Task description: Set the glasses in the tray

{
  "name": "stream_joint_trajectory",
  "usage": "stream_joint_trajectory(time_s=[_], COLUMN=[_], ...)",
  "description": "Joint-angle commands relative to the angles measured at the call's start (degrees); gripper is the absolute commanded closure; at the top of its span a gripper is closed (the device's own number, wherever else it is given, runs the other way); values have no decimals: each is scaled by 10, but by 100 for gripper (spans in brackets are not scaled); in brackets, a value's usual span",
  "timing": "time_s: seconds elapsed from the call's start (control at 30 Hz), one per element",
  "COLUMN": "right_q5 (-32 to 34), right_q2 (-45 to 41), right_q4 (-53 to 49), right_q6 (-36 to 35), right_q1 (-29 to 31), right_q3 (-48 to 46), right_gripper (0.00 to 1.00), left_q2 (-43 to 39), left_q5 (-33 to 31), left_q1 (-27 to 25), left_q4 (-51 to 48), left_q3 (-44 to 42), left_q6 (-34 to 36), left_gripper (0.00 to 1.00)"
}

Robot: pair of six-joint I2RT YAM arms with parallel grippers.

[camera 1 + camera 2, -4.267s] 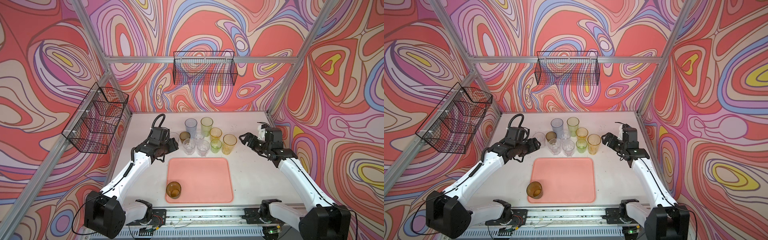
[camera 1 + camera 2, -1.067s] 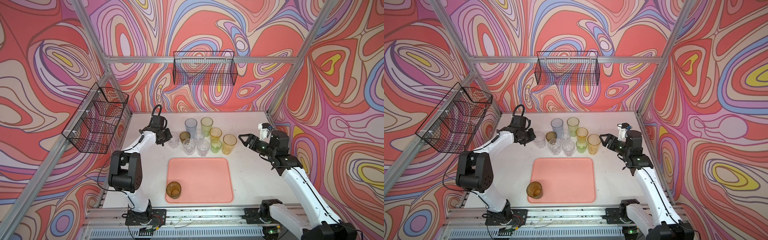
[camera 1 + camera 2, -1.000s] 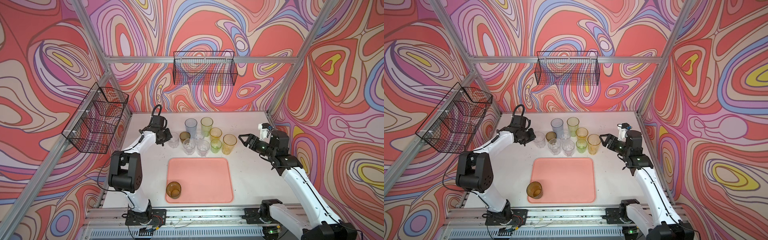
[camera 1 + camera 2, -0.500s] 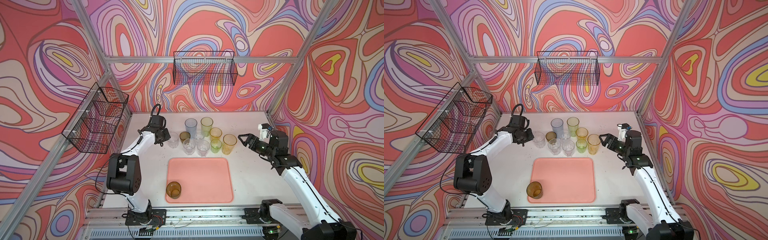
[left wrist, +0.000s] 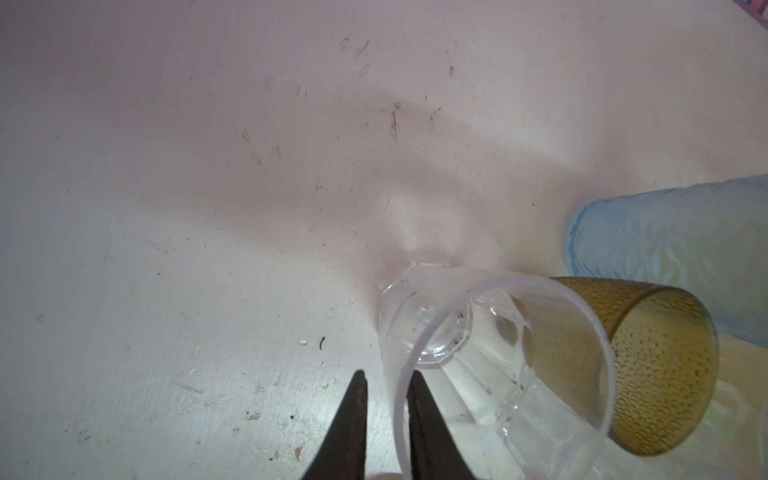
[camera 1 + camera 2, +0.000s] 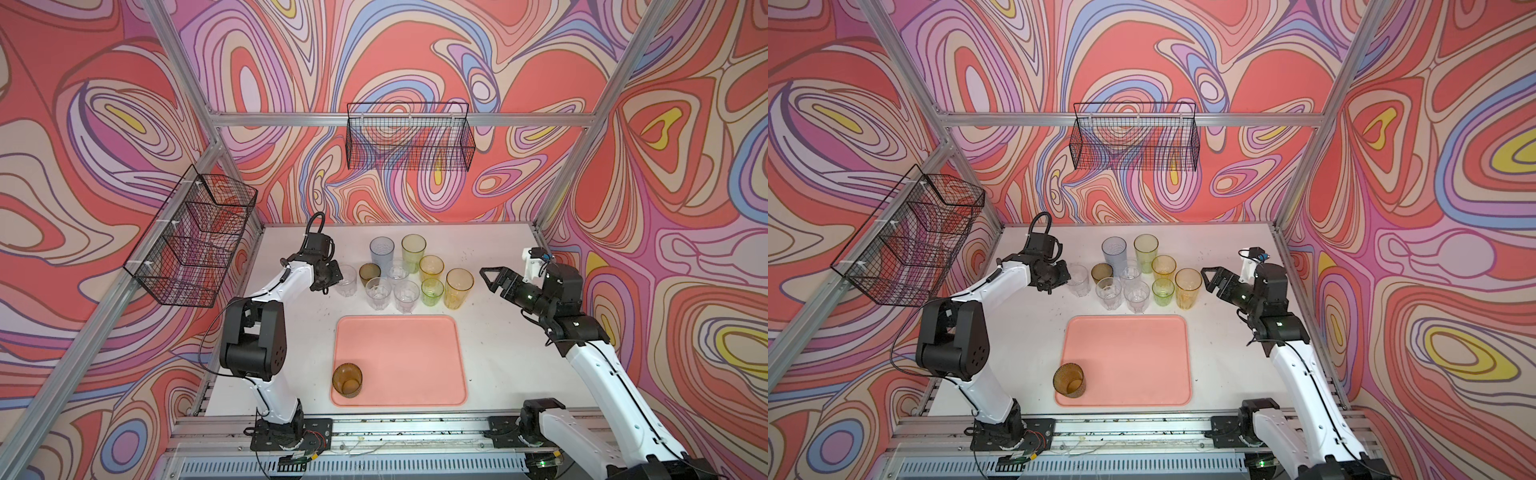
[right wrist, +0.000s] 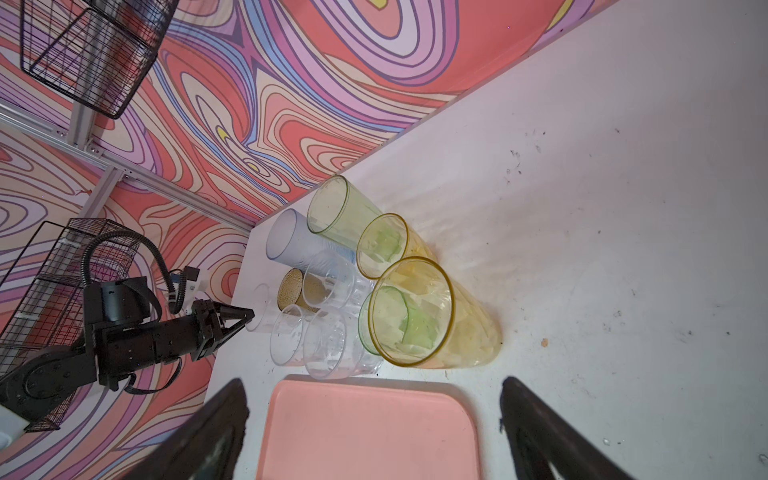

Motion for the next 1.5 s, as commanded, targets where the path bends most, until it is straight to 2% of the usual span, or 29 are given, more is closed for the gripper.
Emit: stream_joint_trajectory(time_s=[0.0,0.23,0.37,0.63,1.1,1.47], right_q5=[21,13,11,19,15,17], right_q2=[-16,-11,-14,-27,-41,-54], right_q4=[20,22,29,45,66,62], right_q6=[11,9,3,0,14,11], right_q1=[4,3,3,3,3,3], right_q3=[-15,-16,-19,-31,-51,-64], right_gripper=[1,2,2,2,2,1], left_q2=[14,19,16,-9,-133,-264], left_q5=[-1,4,3,8,-12,-62], left_q1=[-1,-1,-1,-1,-18,-76], left_q4=[-9,-13,-16,-32,-83,-188], left_q3=[17,24,25,24,-23,-83], left_q6=[7,6,6,7,15,29], left_gripper=[81,90,100,100,100,100])
